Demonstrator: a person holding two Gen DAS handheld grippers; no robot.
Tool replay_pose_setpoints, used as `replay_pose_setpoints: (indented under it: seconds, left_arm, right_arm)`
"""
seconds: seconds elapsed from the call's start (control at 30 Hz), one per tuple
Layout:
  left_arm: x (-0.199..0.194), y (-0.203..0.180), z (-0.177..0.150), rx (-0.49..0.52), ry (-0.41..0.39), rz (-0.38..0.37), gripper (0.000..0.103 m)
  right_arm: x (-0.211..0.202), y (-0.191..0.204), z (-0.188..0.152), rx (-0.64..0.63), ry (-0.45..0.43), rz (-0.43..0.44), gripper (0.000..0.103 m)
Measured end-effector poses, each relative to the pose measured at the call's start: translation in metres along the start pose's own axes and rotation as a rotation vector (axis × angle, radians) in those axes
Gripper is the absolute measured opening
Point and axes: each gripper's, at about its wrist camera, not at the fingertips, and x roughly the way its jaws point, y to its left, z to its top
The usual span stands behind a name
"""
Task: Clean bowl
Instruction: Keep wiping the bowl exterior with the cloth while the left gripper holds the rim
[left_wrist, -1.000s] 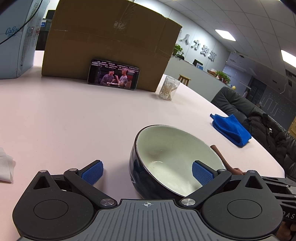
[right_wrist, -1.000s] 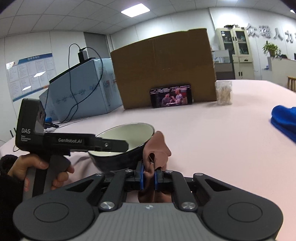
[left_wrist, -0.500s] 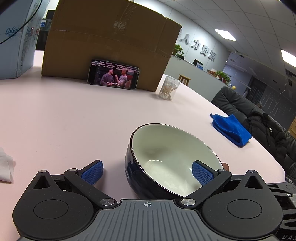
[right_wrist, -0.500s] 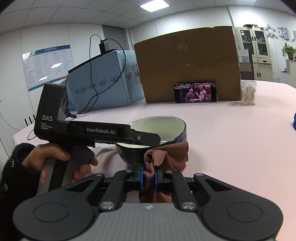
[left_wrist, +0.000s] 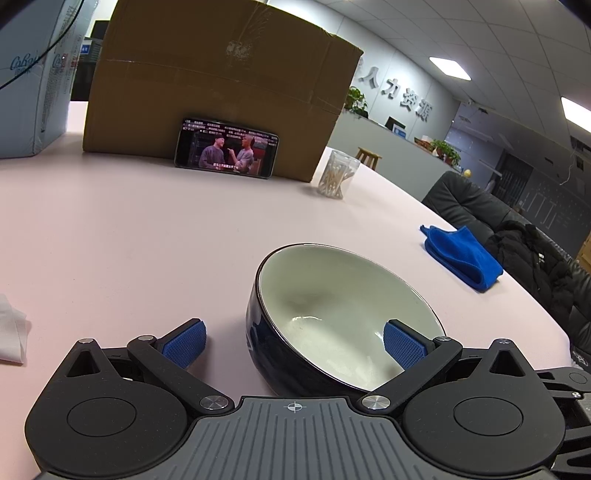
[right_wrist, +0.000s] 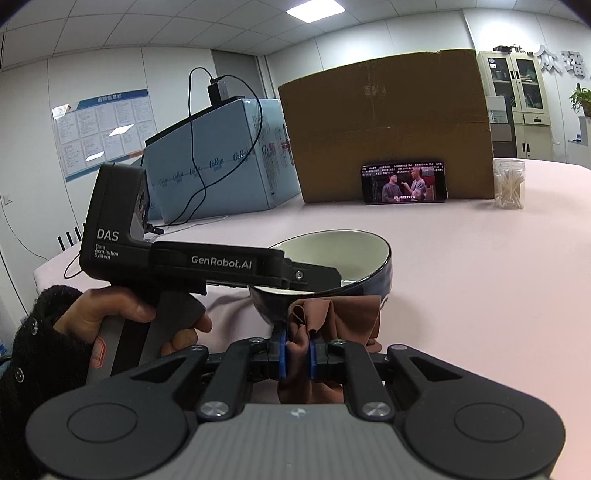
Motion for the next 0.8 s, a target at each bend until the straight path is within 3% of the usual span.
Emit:
replay_pose_setpoints:
  seconds: [0.3,0.53,0.8]
  left_arm:
    - [0.001,0.000,0.000,0.001,-0.001,-0.002,0.103]
    - [0.001,0.000,-0.001,0.001,-0.004,-0.014,0.103]
    - [-0.002,0.003,-0.001,-0.036,-0.009,-0.142,0.103]
  right_arm:
    - [0.000,0.005,0.003,-0.008,-0.024,0.026,0.014]
    - [0.003,-0.006,0.001,0.014,-0.018,-0.059,0.015]
    - [0.003,-0.007,-0.003,0.026,-0.026,-0.052,0.015]
